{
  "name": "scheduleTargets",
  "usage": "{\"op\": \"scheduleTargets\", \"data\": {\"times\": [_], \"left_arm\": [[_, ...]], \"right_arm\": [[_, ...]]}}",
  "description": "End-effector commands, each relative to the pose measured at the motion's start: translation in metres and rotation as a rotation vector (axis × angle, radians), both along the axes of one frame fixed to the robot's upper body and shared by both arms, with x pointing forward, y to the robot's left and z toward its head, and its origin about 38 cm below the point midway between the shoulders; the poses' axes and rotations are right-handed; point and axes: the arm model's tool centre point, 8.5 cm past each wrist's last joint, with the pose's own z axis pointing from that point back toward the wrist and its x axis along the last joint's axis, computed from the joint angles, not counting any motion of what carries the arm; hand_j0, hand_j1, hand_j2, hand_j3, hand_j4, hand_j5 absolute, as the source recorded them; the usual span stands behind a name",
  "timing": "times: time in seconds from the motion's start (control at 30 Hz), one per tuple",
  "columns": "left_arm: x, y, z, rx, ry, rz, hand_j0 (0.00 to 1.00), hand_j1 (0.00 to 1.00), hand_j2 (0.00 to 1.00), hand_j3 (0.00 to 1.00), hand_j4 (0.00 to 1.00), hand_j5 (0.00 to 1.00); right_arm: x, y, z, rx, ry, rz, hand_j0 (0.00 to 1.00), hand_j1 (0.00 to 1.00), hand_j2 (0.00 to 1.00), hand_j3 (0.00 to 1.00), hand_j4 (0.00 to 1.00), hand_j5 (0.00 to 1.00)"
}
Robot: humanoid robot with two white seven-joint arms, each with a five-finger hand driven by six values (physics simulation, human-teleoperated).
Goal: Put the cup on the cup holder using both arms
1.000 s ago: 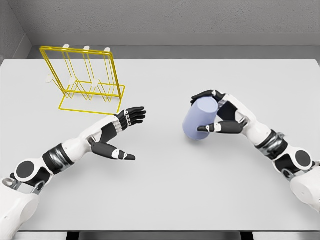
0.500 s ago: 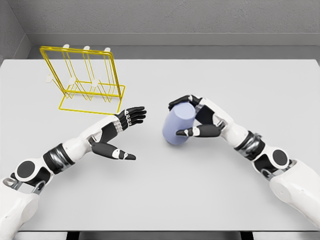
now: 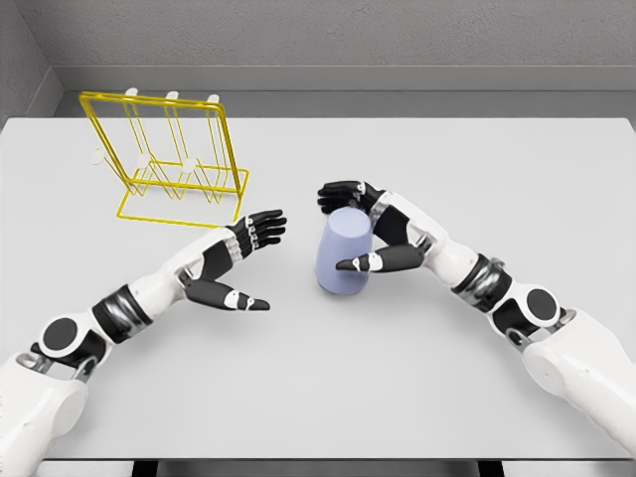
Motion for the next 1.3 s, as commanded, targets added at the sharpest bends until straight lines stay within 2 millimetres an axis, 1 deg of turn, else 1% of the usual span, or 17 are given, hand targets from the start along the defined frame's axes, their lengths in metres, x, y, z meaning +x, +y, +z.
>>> {"op": "scheduleTargets", "data": {"times": [0.0,0.47,0.63,0.7,0.8,0.93,1.03,1.07,1.13,1.2,1.27], "left_arm": [[0.001,-0.001,-0.004,-0.011,0.012,0.006,1.00,1.00,1.00,1.00,1.00,1.00],[0.000,0.002,-0.003,-0.005,0.010,0.007,1.00,1.00,1.00,1.00,1.00,1.00],[0.000,0.004,-0.003,0.000,0.009,0.008,1.00,1.00,1.00,1.00,1.00,1.00],[0.000,0.003,-0.003,-0.003,0.007,0.007,1.00,1.00,1.00,1.00,1.00,1.00],[0.000,0.001,-0.002,-0.006,0.004,0.005,1.00,1.00,1.00,1.00,1.00,1.00],[0.000,-0.002,0.000,-0.015,-0.001,0.001,1.00,1.00,1.00,1.00,1.00,1.00],[0.001,-0.001,0.000,-0.017,0.000,0.004,1.00,1.00,1.00,1.00,1.00,1.00],[0.002,0.001,0.001,-0.022,-0.004,0.018,1.00,1.00,1.00,1.00,1.00,1.00],[0.005,0.003,0.001,-0.036,-0.004,0.037,1.00,1.00,1.00,1.00,1.00,1.00],[0.006,0.003,-0.001,-0.039,0.002,0.043,1.00,1.00,1.00,1.00,1.00,1.00],[0.007,0.002,-0.002,-0.038,0.004,0.044,1.00,1.00,1.00,1.00,1.00,1.00]], "right_arm": [[0.000,0.000,0.000,0.002,0.006,-0.002,0.96,0.96,0.96,0.96,0.96,0.96],[0.001,-0.002,0.002,-0.012,-0.007,0.001,1.00,1.00,1.00,1.00,1.00,1.00],[0.005,-0.006,0.009,-0.023,-0.031,0.000,1.00,1.00,1.00,1.00,1.00,1.00],[0.006,-0.023,0.011,-0.058,-0.041,-0.015,1.00,1.00,1.00,1.00,1.00,1.00],[0.008,-0.041,0.015,-0.097,-0.048,-0.032,1.00,1.00,1.00,1.00,1.00,1.00],[0.014,-0.066,0.028,-0.147,-0.079,-0.064,1.00,1.00,1.00,1.00,1.00,1.00],[0.024,-0.072,0.044,-0.159,-0.117,-0.074,1.00,1.00,1.00,1.00,1.00,1.00],[0.028,-0.077,0.052,-0.170,-0.134,-0.082,1.00,1.00,1.00,1.00,1.00,1.00],[0.032,-0.083,0.062,-0.183,-0.155,-0.089,1.00,1.00,1.00,1.00,1.00,1.00],[0.031,-0.094,0.064,-0.211,-0.160,-0.093,1.00,1.00,1.00,1.00,1.00,1.00],[0.033,-0.096,0.071,-0.215,-0.175,-0.096,1.00,1.00,1.00,1.00,1.00,1.00]]}}
